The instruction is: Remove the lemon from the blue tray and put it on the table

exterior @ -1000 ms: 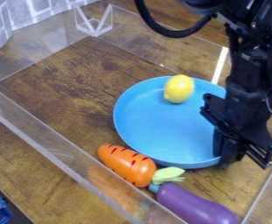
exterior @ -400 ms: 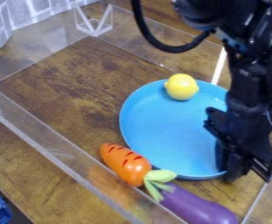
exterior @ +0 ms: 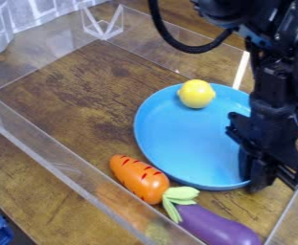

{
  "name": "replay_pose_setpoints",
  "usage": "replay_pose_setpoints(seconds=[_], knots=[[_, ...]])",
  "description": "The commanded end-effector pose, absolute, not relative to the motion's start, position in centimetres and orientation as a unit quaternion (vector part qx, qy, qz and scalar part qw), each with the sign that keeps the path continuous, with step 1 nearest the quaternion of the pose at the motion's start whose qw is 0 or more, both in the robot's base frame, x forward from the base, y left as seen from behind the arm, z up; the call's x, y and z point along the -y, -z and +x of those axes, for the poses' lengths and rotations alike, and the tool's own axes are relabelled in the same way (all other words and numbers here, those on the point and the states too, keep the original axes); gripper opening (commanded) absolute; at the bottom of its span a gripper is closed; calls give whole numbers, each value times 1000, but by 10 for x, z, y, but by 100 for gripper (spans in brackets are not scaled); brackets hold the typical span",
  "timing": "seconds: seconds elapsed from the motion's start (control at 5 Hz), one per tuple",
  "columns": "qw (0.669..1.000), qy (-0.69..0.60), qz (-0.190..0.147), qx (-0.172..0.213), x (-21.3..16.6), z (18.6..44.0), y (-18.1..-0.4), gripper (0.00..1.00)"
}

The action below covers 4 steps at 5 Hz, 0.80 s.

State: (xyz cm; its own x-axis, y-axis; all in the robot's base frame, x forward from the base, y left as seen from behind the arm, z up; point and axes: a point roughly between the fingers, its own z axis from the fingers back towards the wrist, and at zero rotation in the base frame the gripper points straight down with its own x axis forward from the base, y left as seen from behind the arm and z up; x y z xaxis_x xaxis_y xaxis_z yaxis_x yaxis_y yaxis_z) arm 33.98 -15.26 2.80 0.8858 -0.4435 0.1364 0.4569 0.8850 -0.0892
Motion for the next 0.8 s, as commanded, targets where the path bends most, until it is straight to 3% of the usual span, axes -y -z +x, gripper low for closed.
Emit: replay_pose_setpoints(seconds=[0.0,0.6], knots=[[967,239,-64,65,167,337,-32,0],[972,217,-69,66,186,323,-28,0]])
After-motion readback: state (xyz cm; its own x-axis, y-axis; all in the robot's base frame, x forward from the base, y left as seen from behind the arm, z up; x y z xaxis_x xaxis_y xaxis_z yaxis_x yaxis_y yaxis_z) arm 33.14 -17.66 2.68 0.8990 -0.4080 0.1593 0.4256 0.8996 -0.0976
